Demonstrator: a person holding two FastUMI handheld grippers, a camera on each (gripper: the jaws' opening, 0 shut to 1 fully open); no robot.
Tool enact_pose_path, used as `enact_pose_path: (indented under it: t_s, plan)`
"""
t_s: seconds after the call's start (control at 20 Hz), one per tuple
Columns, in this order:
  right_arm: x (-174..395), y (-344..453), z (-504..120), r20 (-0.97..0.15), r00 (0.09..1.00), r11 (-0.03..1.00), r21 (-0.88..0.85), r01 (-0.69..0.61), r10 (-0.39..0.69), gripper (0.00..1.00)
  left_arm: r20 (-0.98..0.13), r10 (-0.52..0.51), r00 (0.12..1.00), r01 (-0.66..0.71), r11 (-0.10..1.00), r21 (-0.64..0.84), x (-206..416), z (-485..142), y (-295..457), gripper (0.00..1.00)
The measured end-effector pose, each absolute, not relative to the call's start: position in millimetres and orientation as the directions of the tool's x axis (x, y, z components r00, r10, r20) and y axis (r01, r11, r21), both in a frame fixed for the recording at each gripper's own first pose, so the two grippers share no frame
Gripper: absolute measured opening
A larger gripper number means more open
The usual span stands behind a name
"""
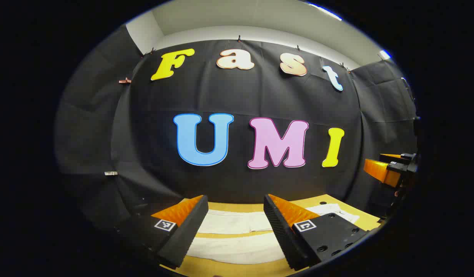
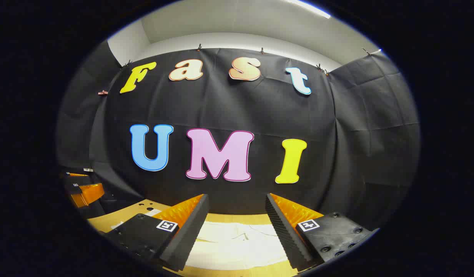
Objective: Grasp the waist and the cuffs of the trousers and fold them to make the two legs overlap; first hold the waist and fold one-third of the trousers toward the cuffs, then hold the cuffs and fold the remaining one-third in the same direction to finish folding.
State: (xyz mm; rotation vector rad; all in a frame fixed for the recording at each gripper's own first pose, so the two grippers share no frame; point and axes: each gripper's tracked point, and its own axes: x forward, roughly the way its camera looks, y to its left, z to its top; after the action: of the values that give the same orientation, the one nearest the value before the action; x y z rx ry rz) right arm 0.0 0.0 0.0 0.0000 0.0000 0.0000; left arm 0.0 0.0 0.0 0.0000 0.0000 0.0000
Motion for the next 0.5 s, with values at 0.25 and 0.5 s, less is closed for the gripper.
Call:
enact_pose_path:
  t_s: [0.25, 0.5]
  plan:
    - [6.1, -7.9, -15.7, -0.018, 1.0, 0.999, -0.029, -0.016, 0.016, 0.97, -0.009, -0.012, 1.0, 0.012, 1.0, 0.021, 15.9, -9.4, -12.6, 0.96]
    - [10.5, -15.1, -31.2, -0.051, 0.998, 0.999, -0.031, -0.032, 0.03, 0.97, -0.026, -0.015, 1.0, 0.015, 1.0, 0.021, 25.0, -16.8, -20.6, 0.96]
